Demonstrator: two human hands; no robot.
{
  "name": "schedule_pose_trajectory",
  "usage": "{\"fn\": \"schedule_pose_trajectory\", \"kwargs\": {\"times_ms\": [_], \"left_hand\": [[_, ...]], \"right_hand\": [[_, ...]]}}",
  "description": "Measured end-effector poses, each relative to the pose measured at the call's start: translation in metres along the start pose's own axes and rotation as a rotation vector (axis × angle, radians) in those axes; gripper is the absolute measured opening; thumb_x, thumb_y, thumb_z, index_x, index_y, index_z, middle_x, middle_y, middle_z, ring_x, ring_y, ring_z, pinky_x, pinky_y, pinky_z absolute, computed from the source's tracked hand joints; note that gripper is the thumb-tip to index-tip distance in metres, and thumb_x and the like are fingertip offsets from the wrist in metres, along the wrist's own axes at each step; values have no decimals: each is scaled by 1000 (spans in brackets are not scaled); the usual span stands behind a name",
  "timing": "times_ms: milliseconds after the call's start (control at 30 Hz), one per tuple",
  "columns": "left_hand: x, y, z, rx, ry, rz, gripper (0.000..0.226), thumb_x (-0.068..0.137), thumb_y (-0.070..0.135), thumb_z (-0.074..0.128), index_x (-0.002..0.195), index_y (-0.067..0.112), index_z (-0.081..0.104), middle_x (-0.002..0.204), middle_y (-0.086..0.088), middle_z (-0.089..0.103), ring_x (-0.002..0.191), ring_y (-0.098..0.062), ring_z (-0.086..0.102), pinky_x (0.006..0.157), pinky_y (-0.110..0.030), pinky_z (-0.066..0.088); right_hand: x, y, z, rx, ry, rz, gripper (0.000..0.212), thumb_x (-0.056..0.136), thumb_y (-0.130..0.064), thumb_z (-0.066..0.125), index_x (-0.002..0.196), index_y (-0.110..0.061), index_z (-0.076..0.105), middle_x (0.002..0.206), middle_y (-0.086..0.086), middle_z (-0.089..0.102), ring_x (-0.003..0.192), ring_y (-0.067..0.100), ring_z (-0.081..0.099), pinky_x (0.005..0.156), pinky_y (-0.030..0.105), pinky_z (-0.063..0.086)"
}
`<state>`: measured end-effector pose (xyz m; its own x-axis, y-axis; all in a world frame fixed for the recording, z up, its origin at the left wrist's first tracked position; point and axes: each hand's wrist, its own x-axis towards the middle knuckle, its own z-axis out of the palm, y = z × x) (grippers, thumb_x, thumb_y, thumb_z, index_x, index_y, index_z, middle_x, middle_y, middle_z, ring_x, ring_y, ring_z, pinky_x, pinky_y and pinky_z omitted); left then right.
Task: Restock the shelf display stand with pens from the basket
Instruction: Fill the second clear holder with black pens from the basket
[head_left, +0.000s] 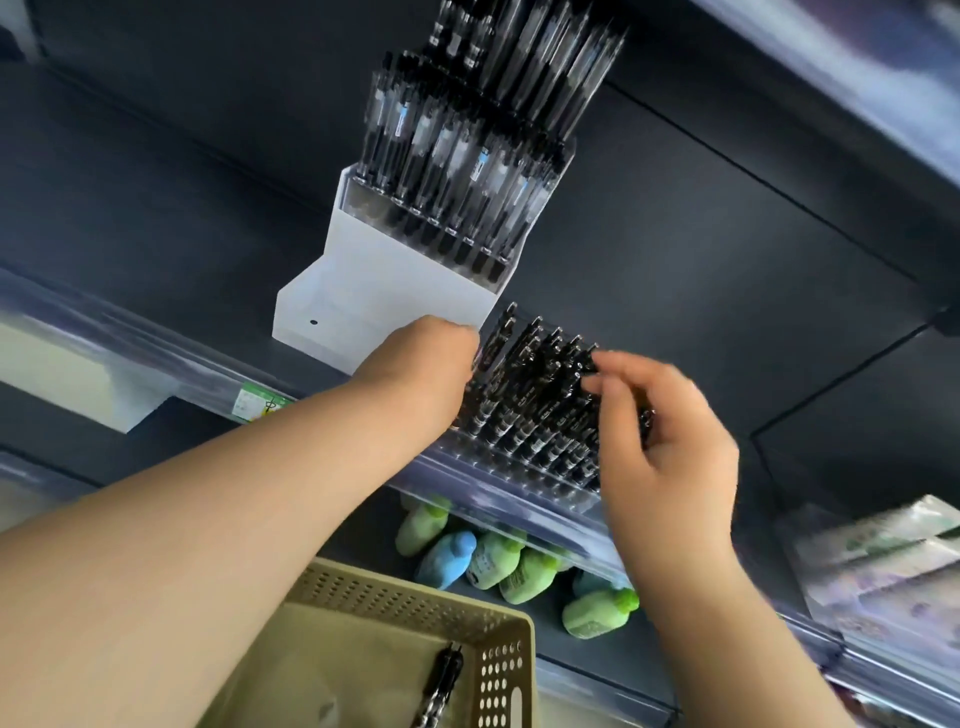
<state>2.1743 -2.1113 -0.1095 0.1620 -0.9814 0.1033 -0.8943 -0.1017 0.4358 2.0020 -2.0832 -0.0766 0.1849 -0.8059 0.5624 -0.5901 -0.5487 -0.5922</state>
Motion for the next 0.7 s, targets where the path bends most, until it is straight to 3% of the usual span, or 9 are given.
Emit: {"fn": "schedule_pose_trajectory", "kwargs": {"times_ms": [67,167,267,367,567,633,700], "left_hand": [[-13,-4,1,88,-18,21,20,82,-7,51,87,10,58,79,-5,54,73,-22,54,59,-28,40],[-37,-8,11,195,-175,51,15,84,-1,52,79,12,58,76,-3,57,69,-20,53,58,-29,41],[-66,-7,40,281,-426,109,16,91,13,51,95,12,66,97,-4,66,84,-19,59,72,-27,46],[-87,-5,86,256,-608,52,22,89,18,56,107,11,67,109,-3,66,97,-21,63,86,-29,51],[-127,-16,183,-4,-815,-170,26,90,12,54,112,16,65,120,0,61,108,-20,59,93,-23,45],[-140,-16,211,-172,-802,-321,25,90,8,52,110,15,66,114,-1,61,100,-16,57,83,-18,41],[-147,-8,235,-388,-705,-530,17,88,9,52,86,12,68,94,-4,60,81,-15,50,69,-17,35]], "right_hand": [[-46,16,5,23,-59,209,22,92,-17,53,93,-36,64,86,-10,67,59,-3,48,57,9,35],[-93,43,28,-102,-397,586,19,93,-17,52,94,-33,62,87,-10,66,59,0,54,51,7,39],[-134,68,50,-212,-591,816,25,93,-16,49,112,-17,65,109,2,67,95,16,62,72,15,42],[-186,82,58,-278,-707,1079,30,94,-15,45,120,-9,59,122,8,61,114,23,56,80,20,43],[-212,96,74,-353,-792,1166,31,90,-7,45,117,-4,60,122,12,61,115,26,56,90,25,44],[-207,103,79,-330,-772,1196,31,91,-7,45,117,-2,60,122,13,61,116,26,56,90,24,44],[-204,112,84,-315,-729,1227,29,92,-9,45,117,-2,60,121,13,61,115,26,56,88,24,44]]}}
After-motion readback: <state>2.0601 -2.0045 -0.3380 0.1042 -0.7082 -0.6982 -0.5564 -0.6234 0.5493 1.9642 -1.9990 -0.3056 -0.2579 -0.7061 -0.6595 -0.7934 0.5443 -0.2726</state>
